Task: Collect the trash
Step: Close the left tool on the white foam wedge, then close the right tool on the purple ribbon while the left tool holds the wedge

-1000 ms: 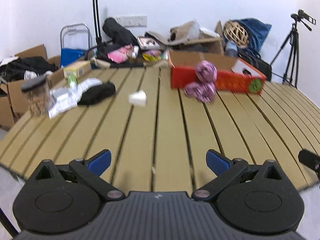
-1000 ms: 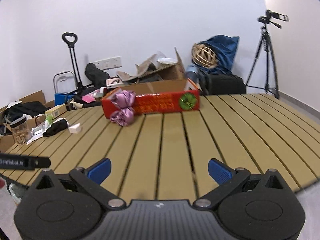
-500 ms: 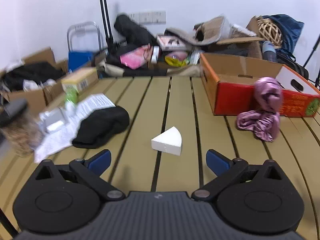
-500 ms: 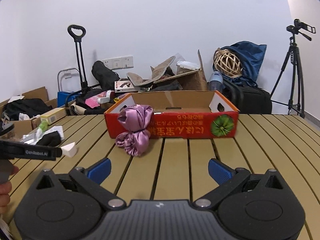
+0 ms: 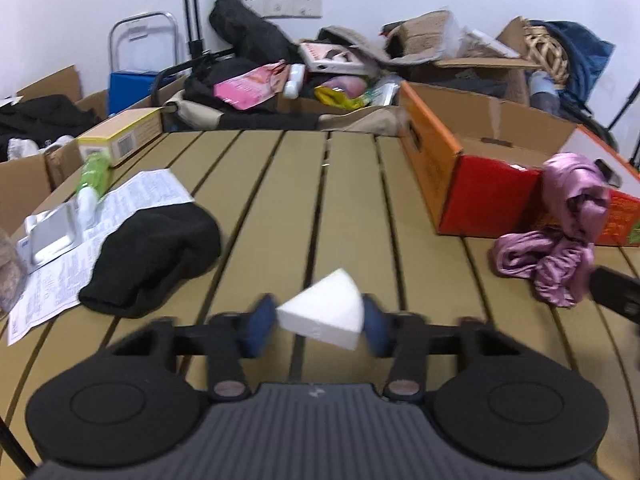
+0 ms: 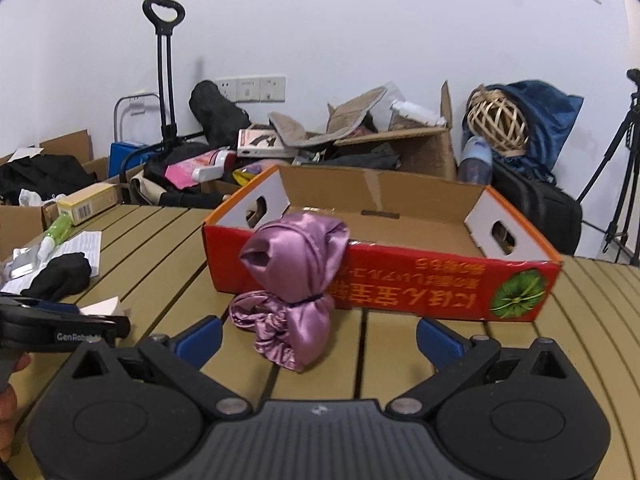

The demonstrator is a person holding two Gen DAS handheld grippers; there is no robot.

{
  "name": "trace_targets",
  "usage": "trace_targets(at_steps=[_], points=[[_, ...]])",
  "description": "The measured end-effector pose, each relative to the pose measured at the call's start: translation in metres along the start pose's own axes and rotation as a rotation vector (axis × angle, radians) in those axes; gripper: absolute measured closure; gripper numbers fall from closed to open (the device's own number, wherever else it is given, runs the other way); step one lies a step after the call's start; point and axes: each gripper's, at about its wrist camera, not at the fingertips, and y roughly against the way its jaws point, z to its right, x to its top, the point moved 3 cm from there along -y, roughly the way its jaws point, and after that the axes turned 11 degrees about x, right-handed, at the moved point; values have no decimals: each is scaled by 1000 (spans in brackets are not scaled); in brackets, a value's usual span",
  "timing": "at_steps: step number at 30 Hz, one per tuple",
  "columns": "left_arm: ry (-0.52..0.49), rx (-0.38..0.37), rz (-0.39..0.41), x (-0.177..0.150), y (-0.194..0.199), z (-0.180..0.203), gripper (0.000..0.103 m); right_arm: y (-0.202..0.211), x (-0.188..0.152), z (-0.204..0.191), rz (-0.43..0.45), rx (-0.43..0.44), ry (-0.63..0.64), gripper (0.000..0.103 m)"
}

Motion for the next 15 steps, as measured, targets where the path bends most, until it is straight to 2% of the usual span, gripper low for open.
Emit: trace_targets(at_steps=[2, 7, 15], points=[[-12, -4, 21, -1, 2, 2, 68, -7, 1, -1, -2, -5, -2, 0], [-7, -14, 59, -1, 9, 3, 68, -20, 6, -2, 0, -22, 4, 0], [18, -12, 59, 1, 8, -3, 68, -42, 19, 2, -1, -37, -32, 0]])
